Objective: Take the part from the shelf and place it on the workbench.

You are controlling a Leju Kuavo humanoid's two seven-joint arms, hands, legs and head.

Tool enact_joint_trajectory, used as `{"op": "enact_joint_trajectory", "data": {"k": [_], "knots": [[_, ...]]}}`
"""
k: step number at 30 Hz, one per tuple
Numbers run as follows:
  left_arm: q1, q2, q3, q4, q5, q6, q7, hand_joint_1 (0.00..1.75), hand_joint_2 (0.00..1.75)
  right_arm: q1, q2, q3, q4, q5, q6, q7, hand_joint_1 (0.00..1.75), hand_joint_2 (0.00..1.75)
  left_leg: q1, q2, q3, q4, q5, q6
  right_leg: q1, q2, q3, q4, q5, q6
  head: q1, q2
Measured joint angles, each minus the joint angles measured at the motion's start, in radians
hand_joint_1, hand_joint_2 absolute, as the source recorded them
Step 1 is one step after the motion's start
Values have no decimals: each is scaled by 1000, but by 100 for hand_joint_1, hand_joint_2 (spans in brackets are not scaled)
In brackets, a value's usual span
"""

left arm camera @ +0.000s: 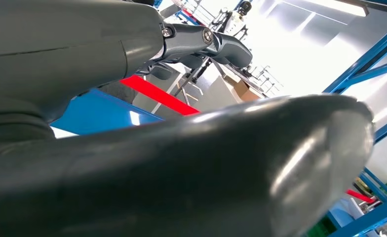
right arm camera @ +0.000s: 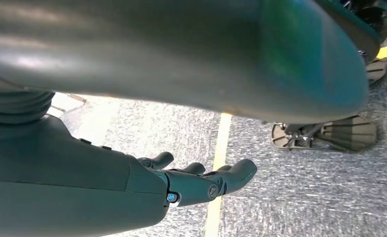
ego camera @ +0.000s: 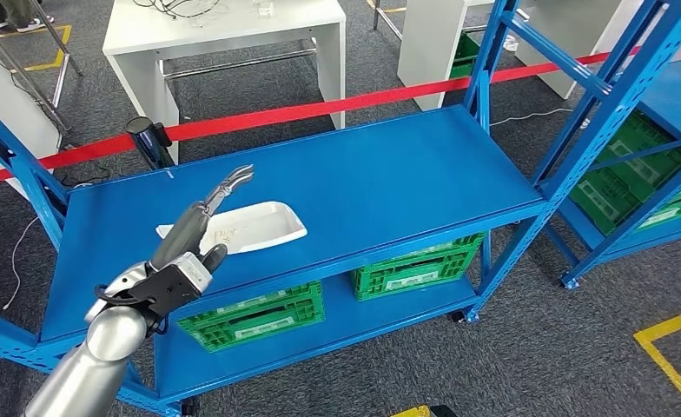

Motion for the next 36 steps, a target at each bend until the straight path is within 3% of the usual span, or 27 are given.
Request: {"op": "enact_joint_trajectory", "data": {"k": [2, 6, 8, 10, 12, 13, 14, 15, 17, 19, 21, 24, 26, 28, 33, 34, 36], "knots": [[-6, -2, -3, 7, 1, 1, 1, 0, 0, 0, 0, -3, 0, -2, 0, -1, 0, 0, -1, 0, 0, 2, -1, 1, -1, 0, 0, -1, 1, 1, 0, 0], [-11, -2, -9, 15, 2, 3, 1, 0, 0, 0, 0, -8, 0, -4, 0, 1, 0, 0, -6, 0, -1, 1, -2, 16, -4, 0, 2, -6, 3, 11, 0, 0], [-16, -4, -11, 16, 2, 5, 1, 0, 0, 0, 0, -11, 0, -4, 0, 1, 0, 0, 3, 3, 11, -21, 8, 23, -2, -1, 1, -1, -2, 16, 0, 0], [-21, -8, -12, 17, 2, 8, 1, 0, 0, -1, -1, -14, 0, -4, 0, 1, 0, 0, 13, 8, 24, -42, 18, 29, -1, -1, -29, 62, -39, 22, 1, 0], [-21, -11, -14, 21, 2, 9, 1, 0, 0, 0, -1, -15, 0, -4, 0, 2, 0, 0, 14, 12, 25, -44, 18, 31, -5, -2, -95, 187, -93, 30, 1, 0], [-20, -11, -14, 23, 2, 9, 2, 0, 0, 1, -1, -15, 0, -4, 0, 2, 0, 0, 15, 14, 24, -42, 17, 29, -9, -2, -123, 237, -106, 35, 1, 0], [-19, -12, -14, 26, 2, 9, 4, 0, 0, 3, -1, -15, 0, -4, 0, 3, 0, 0, 17, 15, 24, -39, 14, 26, -13, -3, -135, 254, -100, 40, 1, 0], [-19, -12, -14, 28, 3, 8, 6, 0, 0, 4, -1, -16, 0, -4, 0, 3, 0, 0, 20, 16, 23, -33, 11, 21, -17, -4, -128, 232, -77, 45, 1, 0], [-21, -15, -14, 31, 6, 6, 12, 0, 0, 5, -1, -16, 0, -4, 0, 3, 0, 0, 29, 16, 19, -14, -1, 6, -26, -6, -72, 115, -18, 55, 1, 0], [-27, -18, -15, 33, 9, 2, 16, 0, 0, 3, -1, -16, 0, -4, 0, 3, 0, 0, 29, 16, 9, 9, -15, -12, -28, -2, -32, 34, 4, 49, 0, 0], [-31, -20, -16, 35, 10, 0, 19, 0, 0, 2, 0, -16, 0, -4, 0, 3, 0, 0, 25, 14, 1, 17, -22, -14, -27, 3, -29, 26, 2, 34, -1, 0], [-38, -20, -19, 40, 10, 0, 23, 0, 0, 2, 1, -16, 0, -4, 0, 3, 0, 0, 24, 14, 3, 10, -22, 10, -27, 4, -29, 27, 3, 27, -1, 0], [-42, -20, -22, 45, 10, 0, 24, 0, 0, 2, 1, -17, 0, -4, 0, 3, 0, 0, 23, 14, 6, 5, -21, 16, -25, 5, -28, 27, 2, 20, 0, 0], [-43, -21, -25, 48, 10, 0, 25, 0, 0, 2, 1, -18, 0, -4, 0, 3, 0, 0, 24, 14, 10, 1, -17, 11, -23, 4, -28, 27, 2, 16, 0, 0], [-43, -22, -30, 55, 10, 0, 26, 0, 0, 3, 2, -23, 0, -4, 0, 4, 0, 0, 25, 13, 13, 0, -13, -26, -25, 4, -29, 27, 3, 15, 0, 0], [-44, -22, -31, 56, 10, 0, 27, 0, 0, 3, 2, -23, 0, -4, 0, 4, 0, 0, 24, 13, 11, 1, -16, -26, -27, 4, -28, 24, 3, 17, -1, 0], [-46, -23, -33, 56, 10, 0, 28, 0, 0, 2, 4, -23, 0, -4, 0, 4, 0, 0, 20, 13, 15, -10, -16, -14, -28, 4, -21, 12, 5, 25, -1, 0]]}}
